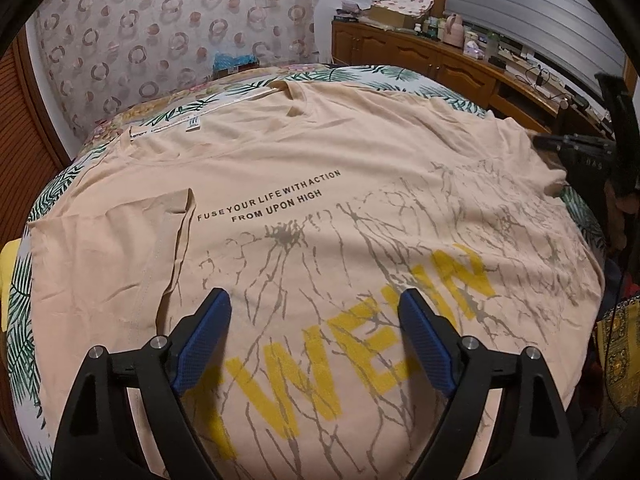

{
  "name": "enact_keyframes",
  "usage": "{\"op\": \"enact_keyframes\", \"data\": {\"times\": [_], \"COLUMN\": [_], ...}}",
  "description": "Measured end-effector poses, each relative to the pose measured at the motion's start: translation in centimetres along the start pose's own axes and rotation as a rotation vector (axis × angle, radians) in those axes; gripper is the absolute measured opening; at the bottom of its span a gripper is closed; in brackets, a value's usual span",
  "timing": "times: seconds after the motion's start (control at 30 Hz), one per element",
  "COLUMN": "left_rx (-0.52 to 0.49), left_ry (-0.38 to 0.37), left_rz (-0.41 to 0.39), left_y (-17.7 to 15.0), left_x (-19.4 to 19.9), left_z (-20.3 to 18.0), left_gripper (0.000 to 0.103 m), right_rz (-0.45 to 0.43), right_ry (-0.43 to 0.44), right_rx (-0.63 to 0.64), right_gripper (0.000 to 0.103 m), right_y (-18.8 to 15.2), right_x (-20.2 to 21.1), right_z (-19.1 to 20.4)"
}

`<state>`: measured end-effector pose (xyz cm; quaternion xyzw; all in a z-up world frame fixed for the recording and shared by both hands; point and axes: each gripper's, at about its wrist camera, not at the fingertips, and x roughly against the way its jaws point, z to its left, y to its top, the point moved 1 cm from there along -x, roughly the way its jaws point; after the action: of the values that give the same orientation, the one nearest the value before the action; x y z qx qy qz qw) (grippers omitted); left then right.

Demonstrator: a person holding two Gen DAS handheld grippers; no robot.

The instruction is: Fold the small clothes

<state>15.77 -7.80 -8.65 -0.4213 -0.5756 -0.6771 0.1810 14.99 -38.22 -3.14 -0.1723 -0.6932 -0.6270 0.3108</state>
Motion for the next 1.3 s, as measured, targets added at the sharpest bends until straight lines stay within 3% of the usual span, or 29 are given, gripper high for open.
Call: {"op": "enact_keyframes", "data": {"times": [0.27,0.43,0.5,0.57,0.7,0.9,1.03,1.3], "left_rx": [0.036,0.072,0.092,0.108,0.121,0.114,0.102,0.075], "left_ry": [-0.035,-0.049,-0.049,-0.056,-0.048,-0.057,-0.067,-0.074], "left_rz": [-0.139,-0.201,-0.216,-0.222,-0.211,-0.196,-0.186,-0.176], "left_y": [0.4,0.3,0.1,-0.1,-0.7,-1.6,-2.0,-2.4], "left_x": [4.2,6.1,6.5,6.7,6.2,5.4,4.9,4.8], "left_z": [-0.9,-1.2,-1.0,-0.8,-0.7,-1.9,-2.7,-3.7], "left_gripper": [0.087,0.087,0.087,0.087,0.087,0.087,0.087,0.087], "right_rz": [-0.118,-0.115,-0.111,-0.106,-0.122,-0.076,-0.011,0.076], "right_ry": [0.111,0.315,0.345,0.350,0.281,0.186,0.161,0.182], "right_rx": [0.048,0.096,0.117,0.129,0.103,0.018,0.008,-0.108], "right_gripper": [0.002,0.002,0.002,0.003,0.038,0.038,0.038,0.038], "right_y": [2.5,2.8,2.5,2.3,2.0,0.7,0.4,1.8], "right_x": [3.9,5.2,5.4,5.7,6.0,5.1,3.3,0.4], "right_z": [4.0,8.2,9.0,8.9,7.0,4.0,4.0,3.6]}}
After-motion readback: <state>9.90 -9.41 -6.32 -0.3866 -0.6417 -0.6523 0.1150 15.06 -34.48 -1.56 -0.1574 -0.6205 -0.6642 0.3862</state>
